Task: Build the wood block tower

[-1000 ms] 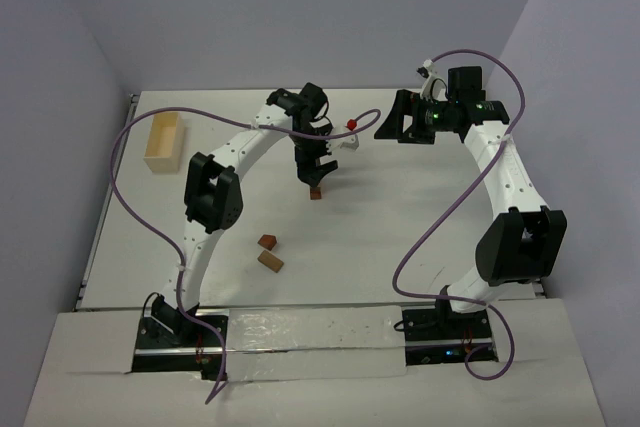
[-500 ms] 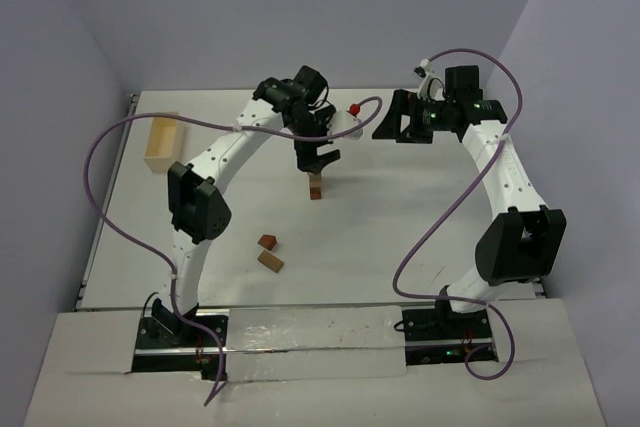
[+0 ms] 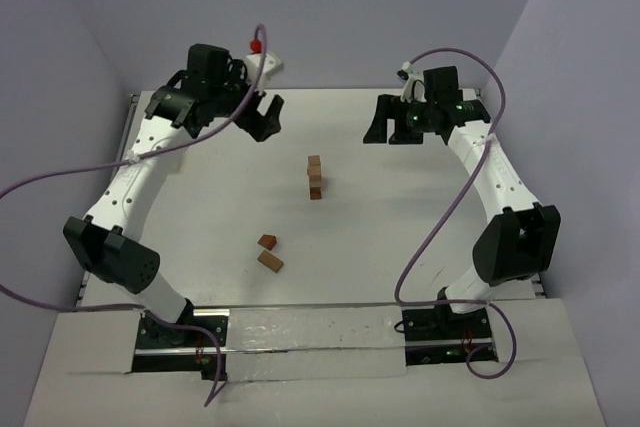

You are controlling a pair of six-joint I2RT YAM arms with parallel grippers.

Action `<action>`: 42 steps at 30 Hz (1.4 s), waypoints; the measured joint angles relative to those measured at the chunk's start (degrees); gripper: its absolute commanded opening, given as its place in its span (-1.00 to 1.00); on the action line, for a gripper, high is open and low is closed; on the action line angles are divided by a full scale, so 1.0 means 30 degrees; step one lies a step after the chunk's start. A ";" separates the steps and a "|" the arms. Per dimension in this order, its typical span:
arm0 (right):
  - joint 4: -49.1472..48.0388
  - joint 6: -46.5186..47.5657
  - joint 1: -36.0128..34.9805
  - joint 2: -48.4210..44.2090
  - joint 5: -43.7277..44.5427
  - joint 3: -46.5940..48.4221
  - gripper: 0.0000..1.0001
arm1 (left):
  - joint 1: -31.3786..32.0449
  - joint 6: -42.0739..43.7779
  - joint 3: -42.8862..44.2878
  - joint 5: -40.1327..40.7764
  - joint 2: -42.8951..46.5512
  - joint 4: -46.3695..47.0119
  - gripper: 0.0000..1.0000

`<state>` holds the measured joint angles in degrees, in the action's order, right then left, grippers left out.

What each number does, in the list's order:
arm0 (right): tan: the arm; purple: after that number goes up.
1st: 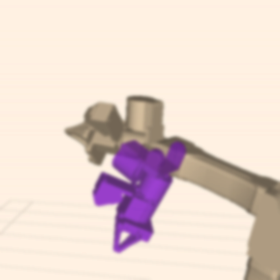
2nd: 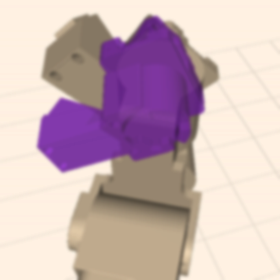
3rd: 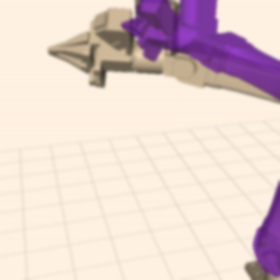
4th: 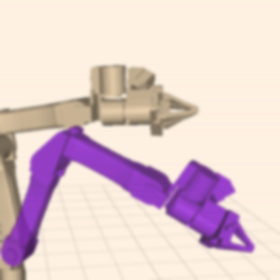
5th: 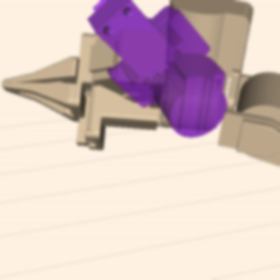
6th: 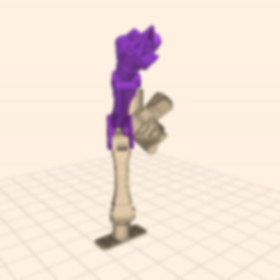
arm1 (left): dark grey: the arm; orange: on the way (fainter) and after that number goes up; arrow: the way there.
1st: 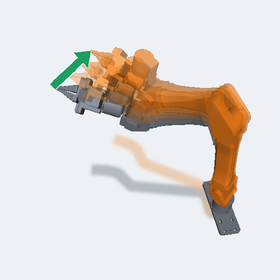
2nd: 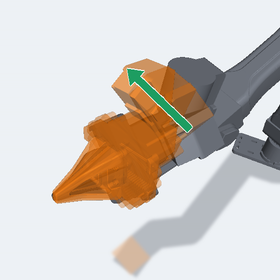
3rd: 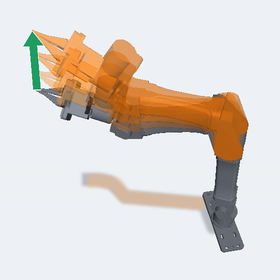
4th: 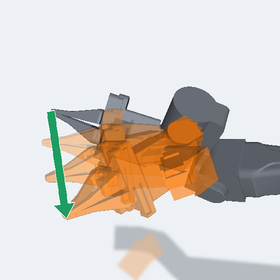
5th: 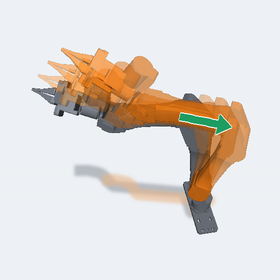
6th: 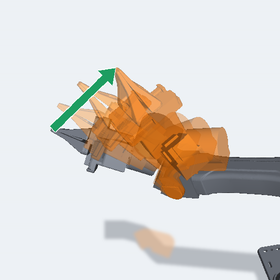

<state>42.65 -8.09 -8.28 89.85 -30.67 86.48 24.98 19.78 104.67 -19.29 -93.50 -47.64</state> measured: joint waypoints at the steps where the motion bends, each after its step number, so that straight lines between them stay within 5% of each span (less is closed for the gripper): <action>1: -0.0079 -0.0058 -0.0269 0.0121 0.0498 0.0000 0.65 | -0.0593 -0.0897 -0.0710 -0.0036 0.0237 0.0414 0.99; 5: -0.0476 -0.0430 -0.1233 0.1128 0.2442 0.0000 0.51 | -0.2326 -0.3986 -0.4467 -0.0490 0.0837 0.2211 0.96; 11: -0.0654 -0.1108 -0.1998 0.3672 0.4664 0.0090 0.44 | -0.3099 -0.7125 -0.9126 -0.0183 0.1153 0.3961 -0.05; 17: -0.0665 -0.1677 -0.2503 0.5855 0.5545 0.0749 0.43 | -0.2991 -0.9933 -0.8433 0.0426 -0.0372 0.5625 -0.58; 29: -0.0683 -0.2424 -0.3646 0.8531 0.5636 0.2597 0.44 | -0.1264 -1.2471 -0.6911 0.0291 -0.5563 0.6364 -0.31; 42: -0.0603 -0.2508 -0.4839 0.9979 0.5356 0.3422 0.46 | -0.0470 -1.2587 -0.5305 -0.0644 -0.7279 0.6312 -0.19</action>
<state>40.84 -15.62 -22.80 119.79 -14.60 96.74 23.57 -17.98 88.75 -21.22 -115.34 -28.70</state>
